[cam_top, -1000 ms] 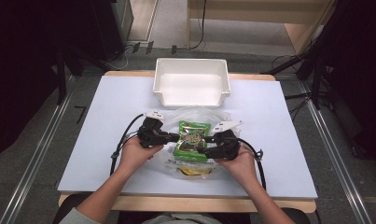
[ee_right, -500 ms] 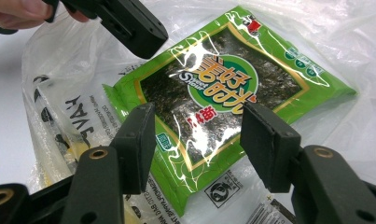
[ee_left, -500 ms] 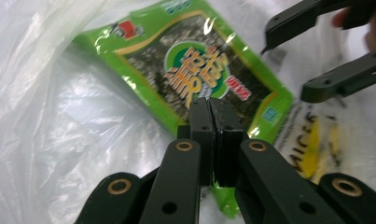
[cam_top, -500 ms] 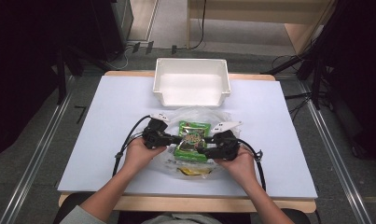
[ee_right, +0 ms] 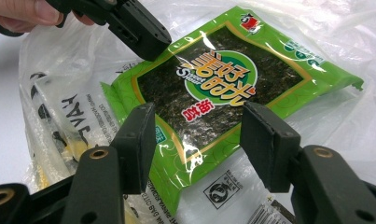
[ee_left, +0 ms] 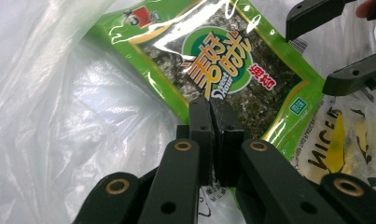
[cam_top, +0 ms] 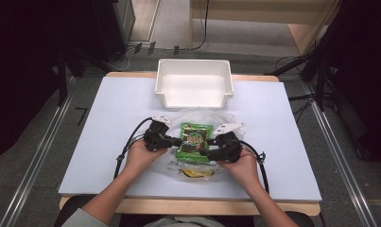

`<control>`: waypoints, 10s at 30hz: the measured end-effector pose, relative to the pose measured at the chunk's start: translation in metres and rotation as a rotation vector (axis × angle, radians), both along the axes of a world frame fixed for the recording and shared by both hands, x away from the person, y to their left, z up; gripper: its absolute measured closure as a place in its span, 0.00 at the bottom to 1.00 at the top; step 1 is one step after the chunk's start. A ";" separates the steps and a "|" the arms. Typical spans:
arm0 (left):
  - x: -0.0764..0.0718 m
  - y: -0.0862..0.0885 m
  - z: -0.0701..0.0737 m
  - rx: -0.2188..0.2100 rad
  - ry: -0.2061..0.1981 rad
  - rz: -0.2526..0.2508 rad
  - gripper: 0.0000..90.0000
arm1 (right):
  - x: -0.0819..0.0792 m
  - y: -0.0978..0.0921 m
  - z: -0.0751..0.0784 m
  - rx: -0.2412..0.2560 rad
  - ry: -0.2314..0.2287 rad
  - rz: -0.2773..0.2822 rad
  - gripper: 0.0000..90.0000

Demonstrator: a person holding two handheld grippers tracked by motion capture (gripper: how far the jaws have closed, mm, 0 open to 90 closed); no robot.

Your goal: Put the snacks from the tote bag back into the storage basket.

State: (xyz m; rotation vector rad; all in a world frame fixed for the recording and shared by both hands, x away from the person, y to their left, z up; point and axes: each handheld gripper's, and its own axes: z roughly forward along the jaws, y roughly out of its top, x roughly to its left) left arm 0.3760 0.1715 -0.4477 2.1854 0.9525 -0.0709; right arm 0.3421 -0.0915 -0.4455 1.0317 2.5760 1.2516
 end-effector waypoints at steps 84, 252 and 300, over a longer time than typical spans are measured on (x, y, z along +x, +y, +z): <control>0.003 0.010 0.002 -0.072 0.023 0.024 0.83 | 0.042 0.013 0.016 0.027 0.160 -0.092 0.61; -0.004 0.021 0.003 -0.096 0.006 -0.017 0.47 | 0.209 0.014 0.124 0.134 -0.069 -0.305 0.82; -0.004 0.015 -0.002 -0.104 0.040 -0.042 0.47 | 0.263 0.042 0.035 -0.033 -0.107 -0.432 0.81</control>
